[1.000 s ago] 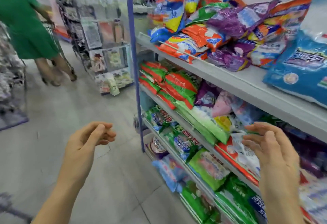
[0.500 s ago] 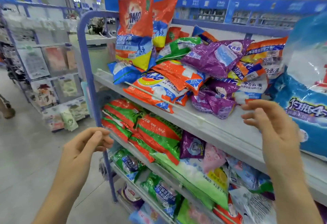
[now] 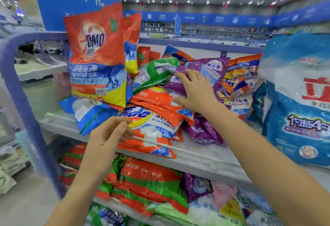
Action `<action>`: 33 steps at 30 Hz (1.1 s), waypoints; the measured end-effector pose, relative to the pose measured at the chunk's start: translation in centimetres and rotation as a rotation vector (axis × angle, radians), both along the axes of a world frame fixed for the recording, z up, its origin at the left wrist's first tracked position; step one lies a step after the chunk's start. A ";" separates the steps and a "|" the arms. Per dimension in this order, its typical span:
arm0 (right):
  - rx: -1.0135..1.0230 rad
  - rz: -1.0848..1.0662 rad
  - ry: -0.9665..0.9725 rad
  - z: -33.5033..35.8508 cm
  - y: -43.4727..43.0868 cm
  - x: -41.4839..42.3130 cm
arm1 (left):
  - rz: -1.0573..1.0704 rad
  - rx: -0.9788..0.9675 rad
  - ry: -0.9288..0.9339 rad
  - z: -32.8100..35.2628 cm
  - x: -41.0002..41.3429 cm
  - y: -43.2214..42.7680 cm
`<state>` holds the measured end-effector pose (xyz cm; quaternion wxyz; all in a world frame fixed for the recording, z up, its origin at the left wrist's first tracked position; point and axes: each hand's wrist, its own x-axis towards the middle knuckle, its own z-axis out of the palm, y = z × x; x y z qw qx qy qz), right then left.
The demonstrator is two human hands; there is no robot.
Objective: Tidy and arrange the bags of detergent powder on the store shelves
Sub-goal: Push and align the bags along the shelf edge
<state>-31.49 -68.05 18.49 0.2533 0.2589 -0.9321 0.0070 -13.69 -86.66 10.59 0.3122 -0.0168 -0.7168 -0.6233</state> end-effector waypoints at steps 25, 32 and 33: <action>-2.292 0.457 -0.245 -1.5 7.8 10.1 | -1.142 0.995 -0.619 5.5 -7.1 12.3; -2.163 0.312 -0.312 -3.0 13.1 12.5 | -0.677 0.913 -0.149 7.6 -10.0 15.5; -2.129 0.314 -0.281 -3.0 14.5 12.8 | -0.642 0.829 -0.097 8.2 -10.4 15.6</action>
